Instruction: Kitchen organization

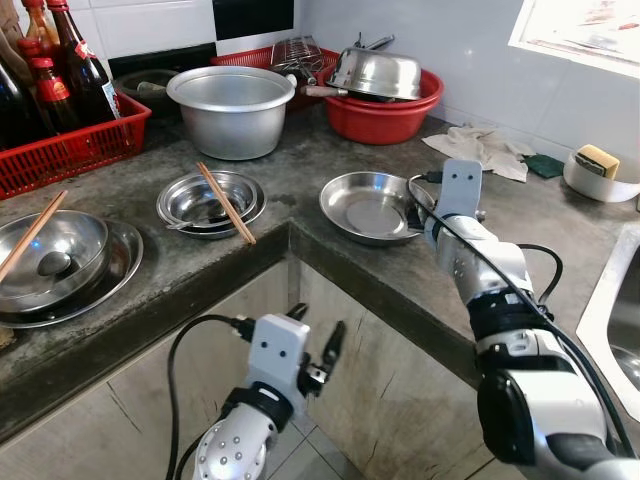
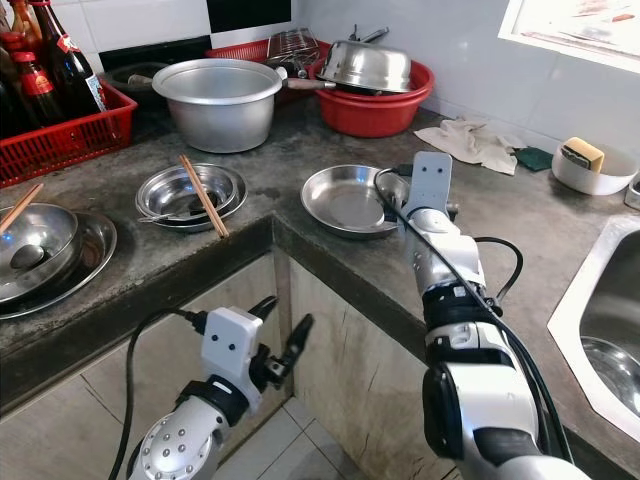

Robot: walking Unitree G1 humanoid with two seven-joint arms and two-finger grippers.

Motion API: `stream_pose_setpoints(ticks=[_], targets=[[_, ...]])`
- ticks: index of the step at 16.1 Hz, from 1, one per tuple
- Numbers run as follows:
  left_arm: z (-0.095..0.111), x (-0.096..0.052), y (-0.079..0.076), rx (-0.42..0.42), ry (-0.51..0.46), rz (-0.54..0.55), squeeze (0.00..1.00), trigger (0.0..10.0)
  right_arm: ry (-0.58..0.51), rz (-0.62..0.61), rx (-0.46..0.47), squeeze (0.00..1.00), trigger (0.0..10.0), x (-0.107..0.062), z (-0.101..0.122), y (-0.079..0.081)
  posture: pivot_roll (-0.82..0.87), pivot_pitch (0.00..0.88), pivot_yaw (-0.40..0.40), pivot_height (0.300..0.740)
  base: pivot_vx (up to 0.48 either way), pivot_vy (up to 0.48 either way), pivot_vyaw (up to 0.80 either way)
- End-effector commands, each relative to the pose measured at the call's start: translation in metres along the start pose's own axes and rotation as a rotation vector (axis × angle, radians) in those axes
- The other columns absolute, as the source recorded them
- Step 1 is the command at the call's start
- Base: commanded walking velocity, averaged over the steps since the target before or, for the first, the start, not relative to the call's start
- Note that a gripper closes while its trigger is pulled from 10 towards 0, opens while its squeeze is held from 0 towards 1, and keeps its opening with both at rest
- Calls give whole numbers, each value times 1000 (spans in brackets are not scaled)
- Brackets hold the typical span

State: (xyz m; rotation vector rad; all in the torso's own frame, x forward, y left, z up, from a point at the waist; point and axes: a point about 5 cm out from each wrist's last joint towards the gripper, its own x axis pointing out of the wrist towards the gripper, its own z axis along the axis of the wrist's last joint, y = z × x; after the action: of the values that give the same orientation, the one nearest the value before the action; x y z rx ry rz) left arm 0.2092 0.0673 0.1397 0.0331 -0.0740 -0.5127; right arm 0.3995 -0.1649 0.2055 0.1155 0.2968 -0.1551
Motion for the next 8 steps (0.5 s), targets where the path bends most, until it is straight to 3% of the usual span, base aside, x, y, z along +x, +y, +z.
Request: stream_pose_setpoints(ticks=[1,4,8], targets=[[6,-1,-4,-9,-31,-25,0,10000,29,12,41,0,10000,1,4,0,103,57,-94,740,0,0,0],[5,0,-4,-5,-32,-30,0,10000,85,11,105,0,10000,3,2,0,102,45,-95,740,0,0,0],[5,0,-4,-1,-33,-33,0,10000,123,27,122,0,10000,5,2,4,102,39,-99,740,0,0,0]])
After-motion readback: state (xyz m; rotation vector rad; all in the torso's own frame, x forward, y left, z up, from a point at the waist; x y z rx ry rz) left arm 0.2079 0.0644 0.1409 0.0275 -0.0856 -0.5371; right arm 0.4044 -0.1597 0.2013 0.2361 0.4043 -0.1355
